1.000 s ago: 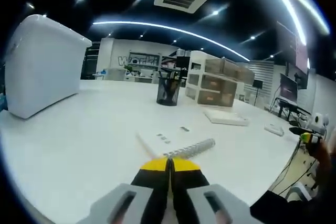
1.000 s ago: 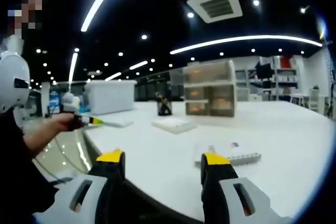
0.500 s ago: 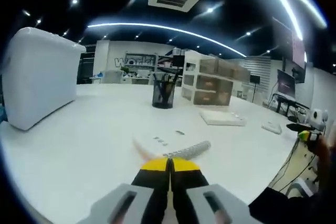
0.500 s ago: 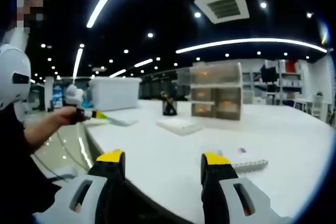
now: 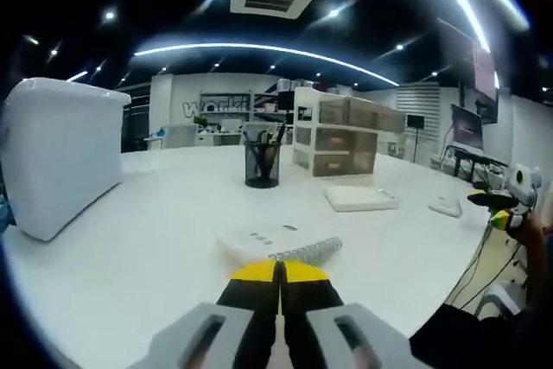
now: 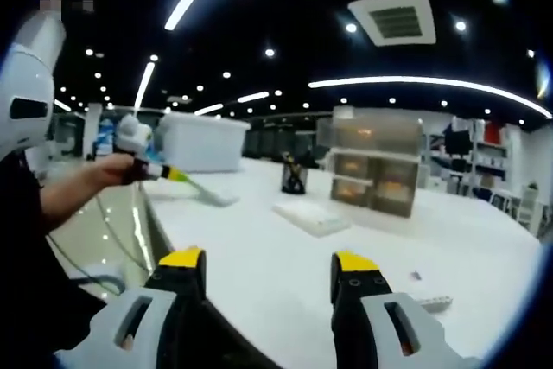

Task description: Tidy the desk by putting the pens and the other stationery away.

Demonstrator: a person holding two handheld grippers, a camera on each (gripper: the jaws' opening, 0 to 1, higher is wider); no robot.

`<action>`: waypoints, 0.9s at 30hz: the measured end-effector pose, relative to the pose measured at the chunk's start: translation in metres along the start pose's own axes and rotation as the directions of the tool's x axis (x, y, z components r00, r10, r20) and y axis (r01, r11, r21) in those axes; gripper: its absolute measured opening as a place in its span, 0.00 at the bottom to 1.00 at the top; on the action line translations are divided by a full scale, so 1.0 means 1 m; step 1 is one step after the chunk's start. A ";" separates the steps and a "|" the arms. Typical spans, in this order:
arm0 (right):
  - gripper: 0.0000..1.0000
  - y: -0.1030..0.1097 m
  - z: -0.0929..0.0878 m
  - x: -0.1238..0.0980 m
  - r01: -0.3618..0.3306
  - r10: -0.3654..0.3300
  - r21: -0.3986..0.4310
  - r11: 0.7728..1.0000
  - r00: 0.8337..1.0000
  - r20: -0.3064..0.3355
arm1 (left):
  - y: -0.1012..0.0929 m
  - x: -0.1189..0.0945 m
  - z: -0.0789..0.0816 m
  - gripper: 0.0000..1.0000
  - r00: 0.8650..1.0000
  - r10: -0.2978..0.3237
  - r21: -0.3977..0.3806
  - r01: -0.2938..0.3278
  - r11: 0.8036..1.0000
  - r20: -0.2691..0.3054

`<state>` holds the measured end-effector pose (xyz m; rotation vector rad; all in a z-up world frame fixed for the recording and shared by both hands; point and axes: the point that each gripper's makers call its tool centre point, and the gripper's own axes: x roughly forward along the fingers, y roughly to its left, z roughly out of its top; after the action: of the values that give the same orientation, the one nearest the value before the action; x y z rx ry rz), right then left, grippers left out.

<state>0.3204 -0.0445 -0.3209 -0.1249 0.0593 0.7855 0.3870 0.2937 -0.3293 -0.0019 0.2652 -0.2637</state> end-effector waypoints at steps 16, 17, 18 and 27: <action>0.55 0.020 0.007 0.042 -0.068 0.067 -0.097 0.993 0.998 -0.013 | -0.014 -0.004 0.026 0.00 1.000 0.005 0.087 -0.006 0.996 0.014; 0.55 0.021 0.007 0.045 -0.072 0.071 -0.106 0.992 0.997 -0.015 | -0.015 -0.005 0.028 0.00 1.000 0.004 0.093 -0.006 0.996 0.015; 0.55 0.023 0.008 0.048 -0.076 0.075 -0.116 0.990 0.997 -0.015 | -0.016 -0.005 0.030 0.00 1.000 0.005 0.100 -0.006 0.995 0.015; 0.55 0.040 0.013 0.073 -0.116 0.113 -0.187 0.976 0.993 -0.024 | -0.026 -0.004 0.038 0.01 1.000 -0.007 0.135 0.005 0.991 0.015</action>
<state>0.3437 0.0363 -0.3190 -0.3082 0.0045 0.9050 0.3858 0.2681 -0.2909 0.1288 0.2317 -0.2868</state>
